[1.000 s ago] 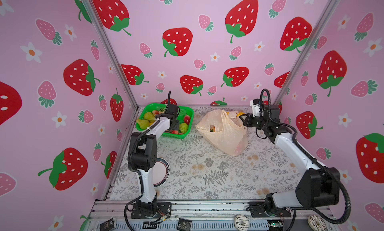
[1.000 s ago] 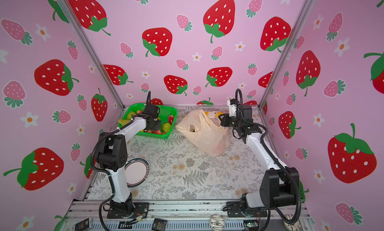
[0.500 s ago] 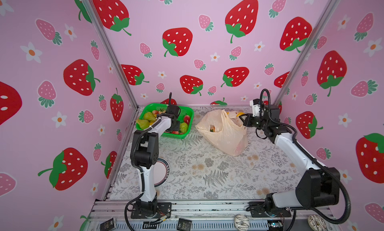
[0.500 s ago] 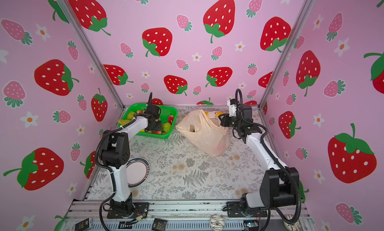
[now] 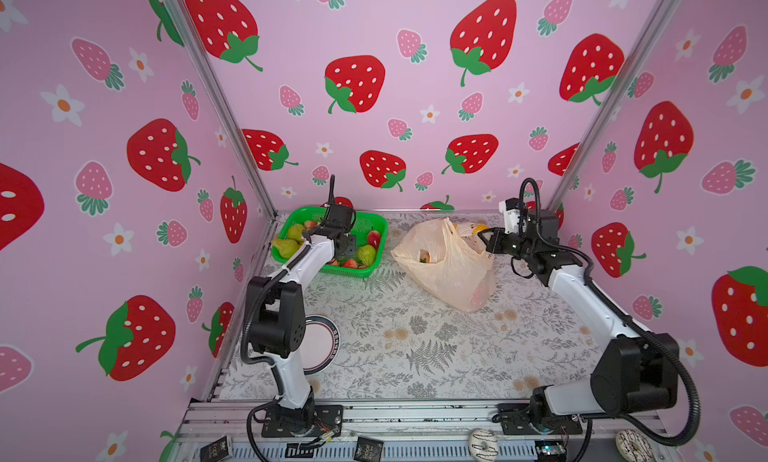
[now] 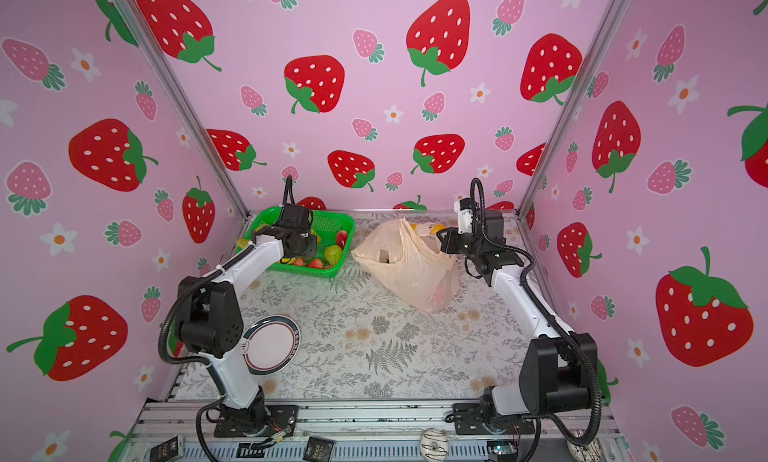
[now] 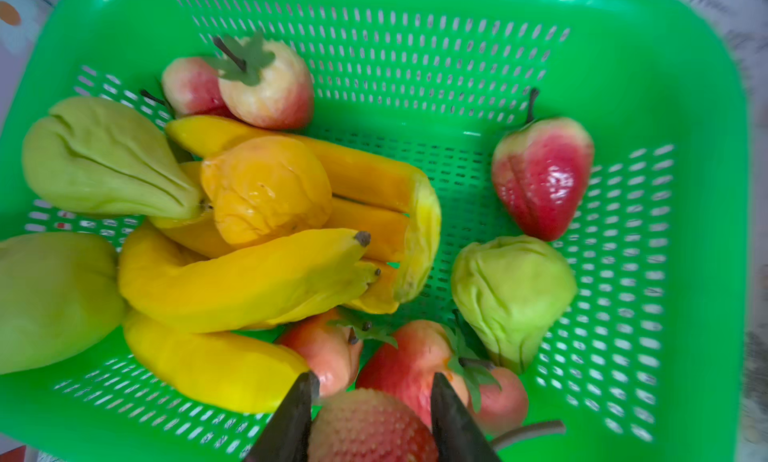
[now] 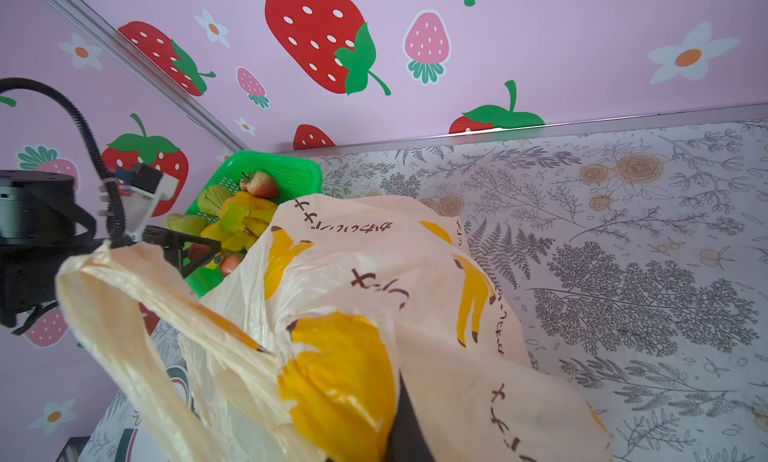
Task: Place the fake fruits into the plastic bag and tie a complex knot
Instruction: 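Close the left gripper on the red strawberry and lift, then carry the strawberry with the left gripper toward the bag opening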
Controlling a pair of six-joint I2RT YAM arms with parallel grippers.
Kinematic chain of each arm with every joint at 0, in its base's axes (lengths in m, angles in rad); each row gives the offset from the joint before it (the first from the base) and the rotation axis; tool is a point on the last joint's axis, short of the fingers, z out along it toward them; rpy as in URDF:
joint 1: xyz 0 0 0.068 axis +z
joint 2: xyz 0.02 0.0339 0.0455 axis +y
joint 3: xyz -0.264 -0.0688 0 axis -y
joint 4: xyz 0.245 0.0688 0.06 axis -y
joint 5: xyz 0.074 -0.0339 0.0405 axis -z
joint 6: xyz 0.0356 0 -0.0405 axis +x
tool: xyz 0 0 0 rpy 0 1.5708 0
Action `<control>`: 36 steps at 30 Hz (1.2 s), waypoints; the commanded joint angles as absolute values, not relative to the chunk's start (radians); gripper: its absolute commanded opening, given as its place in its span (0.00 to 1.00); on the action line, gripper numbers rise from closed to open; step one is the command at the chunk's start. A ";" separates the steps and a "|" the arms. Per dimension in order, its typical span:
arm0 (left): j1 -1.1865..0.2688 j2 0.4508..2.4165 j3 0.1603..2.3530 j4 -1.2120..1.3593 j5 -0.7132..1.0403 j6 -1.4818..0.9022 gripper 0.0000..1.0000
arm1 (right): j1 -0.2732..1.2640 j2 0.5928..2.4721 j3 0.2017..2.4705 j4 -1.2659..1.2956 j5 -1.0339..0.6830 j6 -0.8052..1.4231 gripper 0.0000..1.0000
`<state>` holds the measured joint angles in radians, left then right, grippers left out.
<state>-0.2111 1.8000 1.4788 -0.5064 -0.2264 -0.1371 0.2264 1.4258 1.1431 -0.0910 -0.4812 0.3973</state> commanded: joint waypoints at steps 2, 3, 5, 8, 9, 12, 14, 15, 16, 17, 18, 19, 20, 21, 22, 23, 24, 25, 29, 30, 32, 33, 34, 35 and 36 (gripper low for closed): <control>-0.240 1.650 1.396 -0.458 -0.225 -0.168 0.32 | 0.227 1.427 1.139 -0.090 -0.486 0.387 0.08; -0.248 1.616 1.376 -0.441 -0.215 -0.174 0.32 | 0.227 1.428 1.139 -0.089 -0.487 0.388 0.08; -0.277 1.545 1.344 -0.400 -0.166 -0.195 0.32 | 0.227 1.430 1.141 -0.089 -0.490 0.390 0.08; -0.338 1.488 1.328 -0.327 -0.049 -0.233 0.32 | 0.227 1.430 1.141 -0.087 -0.494 0.393 0.07; -0.363 1.481 1.328 -0.304 -0.020 -0.244 0.32 | 0.227 1.429 1.140 -0.087 -0.493 0.394 0.08; -0.450 1.506 1.356 -0.248 0.046 -0.267 0.32 | 0.227 1.425 1.141 -0.087 -0.493 0.396 0.08; -0.506 1.559 1.407 -0.235 0.066 -0.264 0.32 | 0.227 1.422 1.141 -0.086 -0.495 0.400 0.07; -0.529 1.589 1.438 -0.244 0.066 -0.258 0.32 | 0.227 1.420 1.140 -0.084 -0.497 0.402 0.07; -0.551 1.628 1.483 -0.263 0.058 -0.250 0.32 | 0.229 1.418 1.139 -0.082 -0.499 0.405 0.08; -0.569 1.668 1.531 -0.283 0.047 -0.243 0.32 | 0.229 1.415 1.139 -0.082 -0.503 0.406 0.07; -0.583 1.702 1.571 -0.306 0.044 -0.236 0.32 | 0.229 1.414 1.136 -0.081 -0.504 0.408 0.08; -0.596 1.740 1.617 -0.326 0.046 -0.228 0.32 | 0.229 1.409 1.133 -0.080 -0.505 0.409 0.08; -0.610 1.774 1.653 -0.335 0.050 -0.223 0.32 | 0.229 1.406 1.131 -0.079 -0.504 0.411 0.08; -0.621 1.800 1.682 -0.343 0.055 -0.219 0.32 | 0.229 1.403 1.127 -0.074 -0.504 0.415 0.08; -0.635 1.827 1.714 -0.352 0.057 -0.214 0.32 | 0.229 1.399 1.123 -0.071 -0.507 0.418 0.08; -0.649 1.854 1.738 -0.354 0.053 -0.209 0.32 | 0.229 1.396 1.121 -0.068 -0.511 0.420 0.08; -0.656 1.876 1.762 -0.364 0.051 -0.206 0.32 | 0.229 1.394 1.119 -0.065 -0.511 0.423 0.07; -0.667 1.906 1.797 -0.384 0.054 -0.205 0.32 | 0.229 1.391 1.117 -0.062 -0.511 0.425 0.08; -0.705 1.973 1.876 -0.428 0.075 -0.201 0.32 | 0.230 1.383 1.114 -0.060 -0.513 0.428 0.07; -0.716 1.977 1.876 -0.423 0.079 -0.199 0.32 | 0.230 1.381 1.114 -0.059 -0.513 0.428 0.08; -0.738 1.984 1.876 -0.408 0.102 -0.193 0.32 | 0.230 1.377 1.113 -0.058 -0.513 0.429 0.08; -0.747 1.988 1.876 -0.402 0.115 -0.191 0.32 | 0.230 1.375 1.112 -0.058 -0.514 0.429 0.08; -0.758 1.992 1.875 -0.397 0.130 -0.188 0.32 | 0.230 1.372 1.111 -0.058 -0.512 0.428 0.08; -0.767 1.996 1.870 -0.391 0.136 -0.182 0.32 | 0.230 1.370 1.110 -0.058 -0.511 0.428 0.08; -0.776 1.999 1.867 -0.386 0.166 -0.176 0.32 | 0.230 1.367 1.108 -0.059 -0.510 0.428 0.08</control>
